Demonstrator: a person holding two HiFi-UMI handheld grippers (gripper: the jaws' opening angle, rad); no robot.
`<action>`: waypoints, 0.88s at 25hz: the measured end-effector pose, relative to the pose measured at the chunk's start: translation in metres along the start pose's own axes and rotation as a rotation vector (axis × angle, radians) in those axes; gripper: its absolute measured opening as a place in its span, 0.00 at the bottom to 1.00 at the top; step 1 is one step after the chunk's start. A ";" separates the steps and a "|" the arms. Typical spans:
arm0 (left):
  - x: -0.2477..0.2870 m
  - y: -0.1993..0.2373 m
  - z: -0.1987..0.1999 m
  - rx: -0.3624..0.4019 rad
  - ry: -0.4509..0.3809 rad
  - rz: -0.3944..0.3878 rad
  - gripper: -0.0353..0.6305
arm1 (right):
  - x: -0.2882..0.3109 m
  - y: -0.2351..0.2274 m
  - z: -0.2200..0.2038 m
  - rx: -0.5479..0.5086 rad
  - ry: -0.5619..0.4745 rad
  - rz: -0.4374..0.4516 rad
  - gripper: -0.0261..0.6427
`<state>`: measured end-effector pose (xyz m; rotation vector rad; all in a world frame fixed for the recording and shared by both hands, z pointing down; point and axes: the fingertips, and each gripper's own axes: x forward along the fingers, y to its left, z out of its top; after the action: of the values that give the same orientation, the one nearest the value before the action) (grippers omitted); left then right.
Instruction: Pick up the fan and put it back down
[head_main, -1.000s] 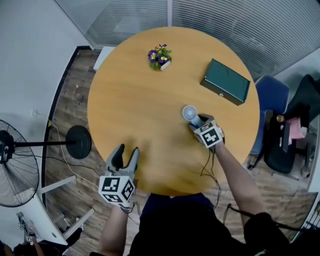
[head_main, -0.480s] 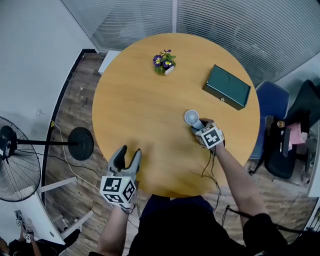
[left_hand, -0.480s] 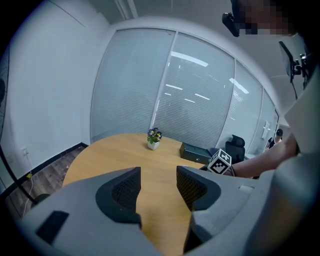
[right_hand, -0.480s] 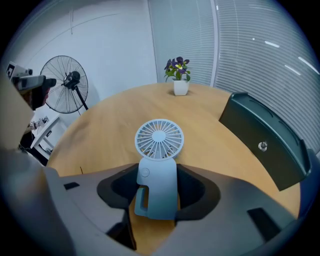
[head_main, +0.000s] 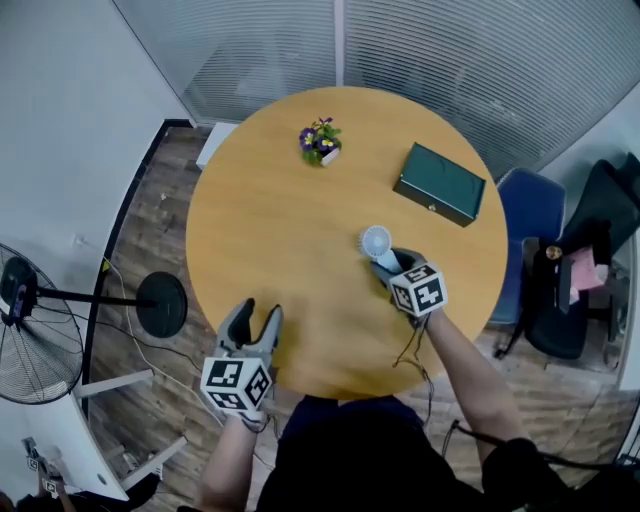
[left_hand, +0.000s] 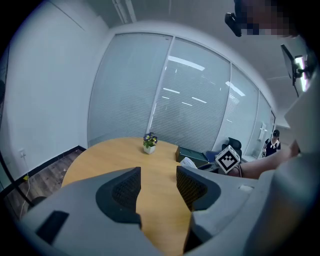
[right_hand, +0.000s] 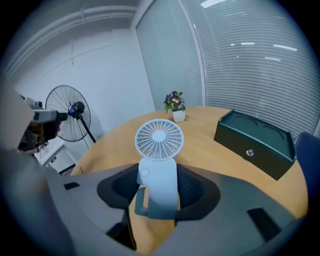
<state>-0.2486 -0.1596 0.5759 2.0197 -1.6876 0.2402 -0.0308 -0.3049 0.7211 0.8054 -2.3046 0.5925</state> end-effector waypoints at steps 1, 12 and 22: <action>-0.001 -0.003 0.002 0.003 -0.005 -0.005 0.38 | -0.007 0.005 0.007 0.014 -0.031 0.008 0.37; -0.022 -0.037 0.022 0.039 -0.060 -0.043 0.38 | -0.093 0.052 0.076 0.088 -0.300 0.049 0.37; -0.038 -0.056 0.039 0.054 -0.104 -0.060 0.38 | -0.165 0.082 0.126 0.190 -0.500 0.112 0.37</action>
<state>-0.2094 -0.1387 0.5118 2.1528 -1.6957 0.1638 -0.0336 -0.2548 0.5040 1.0091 -2.7920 0.7340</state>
